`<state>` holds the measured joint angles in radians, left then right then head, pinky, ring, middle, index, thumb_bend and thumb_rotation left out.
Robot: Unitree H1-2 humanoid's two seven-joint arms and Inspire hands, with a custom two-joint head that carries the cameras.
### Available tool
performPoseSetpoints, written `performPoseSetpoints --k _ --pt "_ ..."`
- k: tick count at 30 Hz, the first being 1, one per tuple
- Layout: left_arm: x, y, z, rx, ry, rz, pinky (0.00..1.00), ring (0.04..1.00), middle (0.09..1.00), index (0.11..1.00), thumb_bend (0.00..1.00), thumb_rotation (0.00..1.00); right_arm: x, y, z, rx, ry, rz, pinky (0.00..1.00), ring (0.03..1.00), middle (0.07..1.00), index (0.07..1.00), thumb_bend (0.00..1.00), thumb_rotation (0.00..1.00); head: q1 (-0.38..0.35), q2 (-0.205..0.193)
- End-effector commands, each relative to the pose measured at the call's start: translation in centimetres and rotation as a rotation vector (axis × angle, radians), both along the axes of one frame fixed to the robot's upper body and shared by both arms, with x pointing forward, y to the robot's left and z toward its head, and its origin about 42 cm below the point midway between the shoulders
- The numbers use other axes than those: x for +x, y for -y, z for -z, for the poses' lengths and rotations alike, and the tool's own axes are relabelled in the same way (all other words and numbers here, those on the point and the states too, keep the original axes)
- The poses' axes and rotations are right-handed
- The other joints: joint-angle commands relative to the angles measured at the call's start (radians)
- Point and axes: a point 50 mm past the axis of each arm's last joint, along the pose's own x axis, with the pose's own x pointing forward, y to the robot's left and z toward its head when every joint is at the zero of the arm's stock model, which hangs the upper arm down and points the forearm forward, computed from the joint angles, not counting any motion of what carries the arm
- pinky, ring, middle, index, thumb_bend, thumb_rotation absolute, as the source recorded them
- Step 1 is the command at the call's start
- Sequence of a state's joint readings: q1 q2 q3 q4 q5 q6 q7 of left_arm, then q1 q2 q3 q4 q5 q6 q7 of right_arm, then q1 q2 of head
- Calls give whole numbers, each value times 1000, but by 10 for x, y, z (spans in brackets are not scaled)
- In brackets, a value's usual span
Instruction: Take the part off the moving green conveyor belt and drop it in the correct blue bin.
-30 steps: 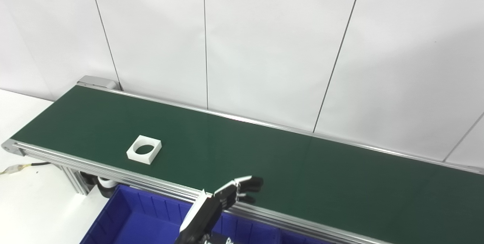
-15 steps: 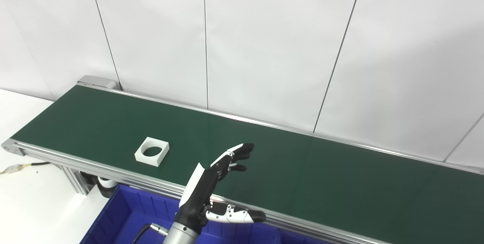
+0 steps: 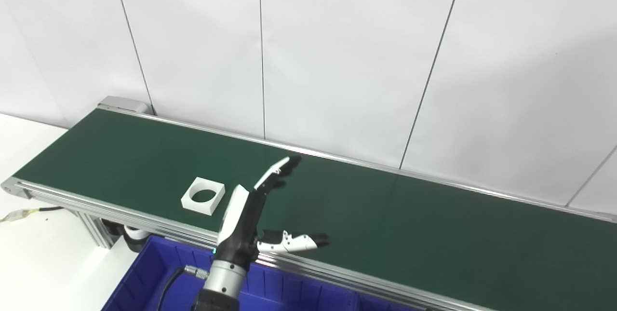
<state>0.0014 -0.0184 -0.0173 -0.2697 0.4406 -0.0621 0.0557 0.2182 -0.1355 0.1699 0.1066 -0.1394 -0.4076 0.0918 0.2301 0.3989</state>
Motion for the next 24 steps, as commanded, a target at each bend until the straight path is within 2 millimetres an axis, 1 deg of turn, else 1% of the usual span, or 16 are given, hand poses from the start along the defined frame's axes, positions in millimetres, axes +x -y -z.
performPoseSetpoints --k 1,3,8,14,19,21,24 --pt "10 -6 -10 8 48 -30 907 913 914 884 907 415 4 1 -12 21 88 -3 810 861 884 924 1000 200 -1 -1" --pt "14 -12 -8 20 44 -37 917 921 920 885 902 404 4 1 -12 20 90 -2 799 852 879 920 1000 207 -2 0" --pt "25 -31 -3 68 40 -25 933 929 923 889 880 366 4 1 -12 15 88 -2 811 859 883 924 1000 211 -1 2" --pt "41 -53 1 143 29 -23 906 911 914 889 880 334 6 1 -11 14 89 -1 798 854 878 922 1000 221 -1 -1" --pt "57 -69 1 217 9 -26 879 904 914 890 903 351 7 2 -11 11 88 -1 802 857 880 921 1000 227 -4 -5" --pt "62 -73 1 246 -4 -37 877 909 920 897 902 358 7 2 -10 8 87 0 792 851 876 918 1000 239 -4 -7" --pt "69 -78 2 284 -26 -70 845 899 921 897 906 355 7 2 -10 11 84 4 801 859 878 919 1000 240 -4 -7"
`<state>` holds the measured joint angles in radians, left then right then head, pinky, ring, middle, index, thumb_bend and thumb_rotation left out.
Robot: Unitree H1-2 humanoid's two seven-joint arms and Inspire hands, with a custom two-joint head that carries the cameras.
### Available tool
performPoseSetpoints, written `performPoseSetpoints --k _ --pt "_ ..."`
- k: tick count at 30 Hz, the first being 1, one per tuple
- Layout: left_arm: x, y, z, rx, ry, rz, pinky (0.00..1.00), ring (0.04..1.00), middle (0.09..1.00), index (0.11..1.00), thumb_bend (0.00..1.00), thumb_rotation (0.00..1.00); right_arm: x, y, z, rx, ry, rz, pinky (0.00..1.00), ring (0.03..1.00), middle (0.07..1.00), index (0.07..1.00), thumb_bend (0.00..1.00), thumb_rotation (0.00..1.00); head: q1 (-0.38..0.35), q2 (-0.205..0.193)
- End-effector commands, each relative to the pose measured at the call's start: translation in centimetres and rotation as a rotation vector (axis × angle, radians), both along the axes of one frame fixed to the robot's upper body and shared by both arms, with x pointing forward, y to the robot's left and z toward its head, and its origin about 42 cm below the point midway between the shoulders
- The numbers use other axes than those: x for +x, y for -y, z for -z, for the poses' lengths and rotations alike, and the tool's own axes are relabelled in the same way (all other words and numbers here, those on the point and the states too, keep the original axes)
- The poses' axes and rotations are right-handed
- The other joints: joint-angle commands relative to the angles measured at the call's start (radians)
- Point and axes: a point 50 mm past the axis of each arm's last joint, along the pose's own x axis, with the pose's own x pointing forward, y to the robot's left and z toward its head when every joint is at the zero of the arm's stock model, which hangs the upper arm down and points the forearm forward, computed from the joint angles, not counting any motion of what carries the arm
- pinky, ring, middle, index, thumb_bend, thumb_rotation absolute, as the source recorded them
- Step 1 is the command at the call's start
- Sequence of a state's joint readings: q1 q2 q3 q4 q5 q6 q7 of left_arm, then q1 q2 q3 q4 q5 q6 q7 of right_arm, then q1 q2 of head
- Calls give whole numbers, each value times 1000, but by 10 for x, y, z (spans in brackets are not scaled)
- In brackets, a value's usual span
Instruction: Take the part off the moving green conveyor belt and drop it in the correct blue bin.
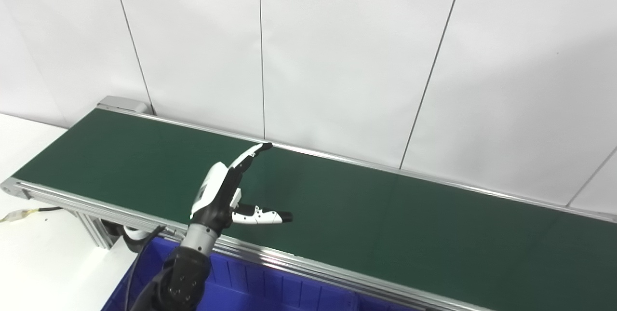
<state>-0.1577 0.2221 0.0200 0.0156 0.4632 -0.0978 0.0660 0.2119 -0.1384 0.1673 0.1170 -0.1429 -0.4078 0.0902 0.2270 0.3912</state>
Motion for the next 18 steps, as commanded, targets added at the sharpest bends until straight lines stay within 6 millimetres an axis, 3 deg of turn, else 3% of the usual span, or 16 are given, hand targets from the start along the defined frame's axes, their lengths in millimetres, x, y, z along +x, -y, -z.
performPoseSetpoints --k 1,9,18 --pt "13 -4 -17 35 61 -34 838 897 921 896 904 350 5 1 -12 21 87 2 800 859 878 919 1000 236 -1 0" --pt "29 -7 -10 101 47 -151 760 850 906 885 889 329 4 -1 -11 29 86 4 800 858 878 918 1000 219 -4 -2" --pt "41 -9 4 196 -18 -234 816 868 910 878 851 242 3 -2 -12 22 90 4 798 859 881 919 1000 243 -10 0"
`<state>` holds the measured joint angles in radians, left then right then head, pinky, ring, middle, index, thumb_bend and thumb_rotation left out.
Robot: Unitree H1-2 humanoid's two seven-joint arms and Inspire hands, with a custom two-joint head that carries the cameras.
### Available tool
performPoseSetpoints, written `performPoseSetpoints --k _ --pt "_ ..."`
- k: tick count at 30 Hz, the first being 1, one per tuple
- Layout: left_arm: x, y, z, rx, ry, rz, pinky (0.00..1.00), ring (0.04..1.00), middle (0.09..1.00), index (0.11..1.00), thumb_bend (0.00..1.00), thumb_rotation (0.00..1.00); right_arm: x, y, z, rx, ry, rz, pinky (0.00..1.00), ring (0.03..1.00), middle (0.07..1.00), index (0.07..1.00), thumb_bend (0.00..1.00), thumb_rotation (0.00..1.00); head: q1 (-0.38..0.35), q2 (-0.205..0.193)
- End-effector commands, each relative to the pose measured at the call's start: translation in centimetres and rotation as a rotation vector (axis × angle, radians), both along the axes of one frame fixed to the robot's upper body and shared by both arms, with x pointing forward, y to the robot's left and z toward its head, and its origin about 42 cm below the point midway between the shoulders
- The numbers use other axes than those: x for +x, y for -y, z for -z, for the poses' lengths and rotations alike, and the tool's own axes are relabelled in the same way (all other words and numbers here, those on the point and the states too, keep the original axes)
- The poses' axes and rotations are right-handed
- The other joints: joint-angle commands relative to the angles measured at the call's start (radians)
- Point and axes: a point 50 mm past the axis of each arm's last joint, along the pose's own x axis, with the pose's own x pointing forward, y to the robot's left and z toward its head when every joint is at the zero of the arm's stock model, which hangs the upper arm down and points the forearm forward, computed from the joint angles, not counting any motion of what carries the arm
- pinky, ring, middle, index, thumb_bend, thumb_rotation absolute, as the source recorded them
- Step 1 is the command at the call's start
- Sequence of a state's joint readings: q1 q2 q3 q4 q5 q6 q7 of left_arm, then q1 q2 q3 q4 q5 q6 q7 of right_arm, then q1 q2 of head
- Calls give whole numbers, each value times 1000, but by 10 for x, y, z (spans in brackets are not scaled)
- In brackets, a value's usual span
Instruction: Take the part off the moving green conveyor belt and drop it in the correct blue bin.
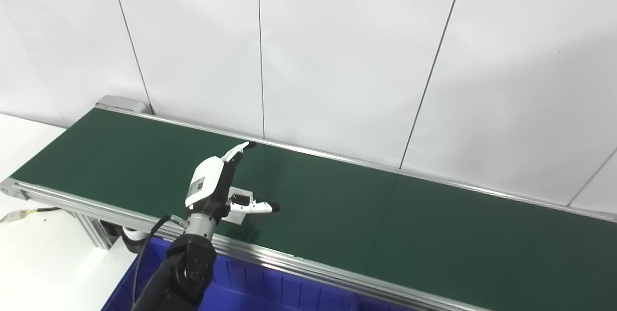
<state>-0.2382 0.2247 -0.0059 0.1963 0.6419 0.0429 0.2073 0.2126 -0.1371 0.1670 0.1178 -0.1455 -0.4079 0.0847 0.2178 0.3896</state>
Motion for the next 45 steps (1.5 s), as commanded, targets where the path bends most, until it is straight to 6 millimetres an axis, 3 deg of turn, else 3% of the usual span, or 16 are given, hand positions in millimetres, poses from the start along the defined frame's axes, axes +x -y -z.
performPoseSetpoints --k 1,13,20,26,29,31,34,37,39,41,45 --pt "14 0 -18 59 69 -24 818 869 910 879 850 240 3 -2 -13 21 90 -1 797 859 881 919 1000 243 -1 3" --pt "25 6 12 170 13 -38 847 882 912 870 838 158 3 -4 -13 20 97 5 772 845 868 912 1000 256 -12 3" --pt "25 20 18 193 -16 -17 846 891 920 867 827 167 2 -7 -14 19 104 13 766 838 858 906 1000 253 -15 4" --pt "26 27 22 227 -32 -13 840 881 913 860 755 84 0 -7 -15 14 108 16 754 834 859 907 1000 268 -14 6" --pt "27 29 25 210 -26 -21 731 806 879 833 649 8 -1 -8 -16 20 106 18 772 843 867 915 1000 279 -15 8" --pt "27 30 25 151 -11 -36 566 627 786 758 541 1 -1 -8 -16 21 107 18 783 847 873 918 1000 280 -15 6" --pt "25 32 22 75 11 -52 354 414 525 606 494 0 -1 -8 -16 27 108 21 793 852 878 918 1000 283 -14 7" --pt "24 33 20 67 11 -55 303 374 465 557 490 0 -1 -7 -16 23 110 19 800 858 882 922 1000 285 -12 10" --pt "24 33 19 70 -4 -55 269 405 498 504 497 0 -1 -7 -16 17 111 20 792 851 876 919 1000 299 -12 8" --pt "24 32 19 79 -20 -52 252 369 458 522 494 0 -1 -7 -16 14 109 23 797 854 877 920 1000 295 -12 8" --pt "23 30 19 84 -59 -54 264 370 474 520 496 0 0 -6 -16 17 106 26 806 854 872 915 1000 292 -10 9"
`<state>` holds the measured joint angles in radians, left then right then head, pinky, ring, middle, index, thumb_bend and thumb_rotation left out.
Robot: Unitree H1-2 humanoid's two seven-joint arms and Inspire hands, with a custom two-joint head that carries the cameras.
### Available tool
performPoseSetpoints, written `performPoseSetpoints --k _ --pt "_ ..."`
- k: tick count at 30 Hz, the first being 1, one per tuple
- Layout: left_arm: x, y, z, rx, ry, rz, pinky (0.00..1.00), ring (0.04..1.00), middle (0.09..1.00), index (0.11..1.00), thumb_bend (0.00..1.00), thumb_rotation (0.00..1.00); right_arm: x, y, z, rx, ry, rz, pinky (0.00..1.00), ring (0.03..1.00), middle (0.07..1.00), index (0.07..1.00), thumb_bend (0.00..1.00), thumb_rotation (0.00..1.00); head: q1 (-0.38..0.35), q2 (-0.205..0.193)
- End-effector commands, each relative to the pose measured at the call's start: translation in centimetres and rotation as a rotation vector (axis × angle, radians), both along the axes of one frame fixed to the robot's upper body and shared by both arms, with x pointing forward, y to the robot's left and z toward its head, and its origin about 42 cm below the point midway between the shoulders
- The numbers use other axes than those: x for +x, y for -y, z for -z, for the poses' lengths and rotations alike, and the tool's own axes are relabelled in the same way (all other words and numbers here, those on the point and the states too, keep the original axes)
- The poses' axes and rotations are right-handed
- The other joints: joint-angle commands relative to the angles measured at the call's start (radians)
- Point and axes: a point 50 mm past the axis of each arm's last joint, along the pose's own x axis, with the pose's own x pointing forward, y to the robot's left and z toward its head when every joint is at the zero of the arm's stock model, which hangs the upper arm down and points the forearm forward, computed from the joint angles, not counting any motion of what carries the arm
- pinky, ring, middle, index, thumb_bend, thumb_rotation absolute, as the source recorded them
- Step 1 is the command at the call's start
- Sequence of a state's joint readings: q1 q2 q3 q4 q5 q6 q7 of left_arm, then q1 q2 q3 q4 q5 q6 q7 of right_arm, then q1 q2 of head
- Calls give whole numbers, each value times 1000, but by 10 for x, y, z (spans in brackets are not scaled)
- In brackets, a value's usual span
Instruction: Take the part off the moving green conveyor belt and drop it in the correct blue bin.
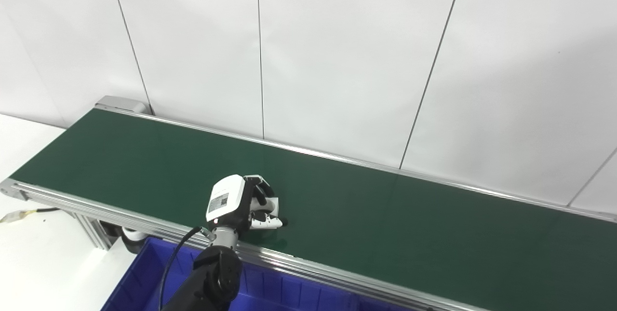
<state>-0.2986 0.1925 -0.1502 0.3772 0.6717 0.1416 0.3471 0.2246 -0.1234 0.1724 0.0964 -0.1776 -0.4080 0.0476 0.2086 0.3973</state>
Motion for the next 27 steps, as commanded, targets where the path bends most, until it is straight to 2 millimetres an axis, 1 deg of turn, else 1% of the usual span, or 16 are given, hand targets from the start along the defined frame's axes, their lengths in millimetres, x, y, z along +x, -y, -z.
performPoseSetpoints --k 1,2,5,7,11,12,14,17,18,20,22,23,27 --pt "8 -5 -18 16 21 -11 271 375 480 519 497 0 3 -1 -12 29 84 1 812 856 873 915 1000 289 -1 2" --pt "8 -6 -18 15 10 -14 274 376 482 518 498 0 3 -1 -12 32 82 0 818 859 873 915 1000 286 -1 2" --pt "8 -7 -18 15 0 -3 239 359 464 519 496 0 3 -1 -12 28 85 3 813 856 871 915 1000 292 -1 0" --pt "7 -8 -18 8 11 7 243 357 468 520 496 0 3 -1 -13 29 86 4 803 854 870 914 1000 290 -2 3" --pt "2 -9 -22 -9 55 23 283 371 472 520 498 0 3 -2 -13 33 91 4 798 850 867 912 1000 285 -6 8" --pt "0 -9 -24 -15 70 26 261 366 460 519 497 0 3 -2 -13 34 91 2 804 852 869 914 1000 281 -9 9" --pt "-4 -9 -28 -32 108 32 232 404 492 493 501 0 4 -2 -13 41 88 1 820 860 876 919 1000 281 -13 11" --pt "-12 -6 -36 -68 168 40 215 412 496 487 502 0 3 -2 -13 40 88 0 825 861 877 920 1000 288 -15 16" --pt "-17 -4 -41 -83 202 51 227 388 471 502 499 0 3 -2 -14 39 89 -2 826 864 879 922 1000 285 -16 17" --pt "-25 -2 -46 -103 245 67 265 369 458 516 496 0 3 -2 -14 39 89 -4 817 866 883 924 1000 282 -16 17" --pt "-34 0 -51 -112 270 82 310 375 473 518 496 0 4 -2 -14 40 90 -1 821 868 884 924 1000 286 -21 24" --pt "-38 1 -53 -114 280 88 342 394 500 506 497 0 4 -2 -14 40 91 1 816 864 881 922 1000 287 -22 25" --pt "-54 3 -58 -147 303 107 377 415 522 492 497 0 3 -2 -17 39 77 6 818 867 885 920 1000 281 -26 37"
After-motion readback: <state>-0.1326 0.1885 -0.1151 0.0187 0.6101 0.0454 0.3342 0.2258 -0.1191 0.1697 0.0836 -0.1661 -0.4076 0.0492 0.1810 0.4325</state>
